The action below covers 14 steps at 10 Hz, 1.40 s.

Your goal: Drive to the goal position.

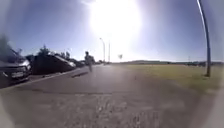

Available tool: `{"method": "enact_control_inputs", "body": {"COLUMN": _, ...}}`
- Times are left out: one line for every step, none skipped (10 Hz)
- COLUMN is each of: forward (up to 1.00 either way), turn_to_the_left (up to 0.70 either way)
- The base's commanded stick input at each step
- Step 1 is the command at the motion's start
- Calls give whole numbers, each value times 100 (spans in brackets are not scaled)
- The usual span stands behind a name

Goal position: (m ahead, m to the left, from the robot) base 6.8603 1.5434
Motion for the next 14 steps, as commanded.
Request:
{"method": "enact_control_inputs", "body": {"forward": 100, "turn_to_the_left": 0}}
{"method": "enact_control_inputs", "body": {"forward": 100, "turn_to_the_left": 0}}
{"method": "enact_control_inputs", "body": {"forward": 100, "turn_to_the_left": 0}}
{"method": "enact_control_inputs", "body": {"forward": 100, "turn_to_the_left": 0}}
{"method": "enact_control_inputs", "body": {"forward": 100, "turn_to_the_left": 0}}
{"method": "enact_control_inputs", "body": {"forward": 100, "turn_to_the_left": 0}}
{"method": "enact_control_inputs", "body": {"forward": 100, "turn_to_the_left": 0}}
{"method": "enact_control_inputs", "body": {"forward": 100, "turn_to_the_left": 0}}
{"method": "enact_control_inputs", "body": {"forward": 100, "turn_to_the_left": 0}}
{"method": "enact_control_inputs", "body": {"forward": 100, "turn_to_the_left": 0}}
{"method": "enact_control_inputs", "body": {"forward": 100, "turn_to_the_left": 0}}
{"method": "enact_control_inputs", "body": {"forward": 100, "turn_to_the_left": 0}}
{"method": "enact_control_inputs", "body": {"forward": 100, "turn_to_the_left": 0}}
{"method": "enact_control_inputs", "body": {"forward": 100, "turn_to_the_left": 0}}
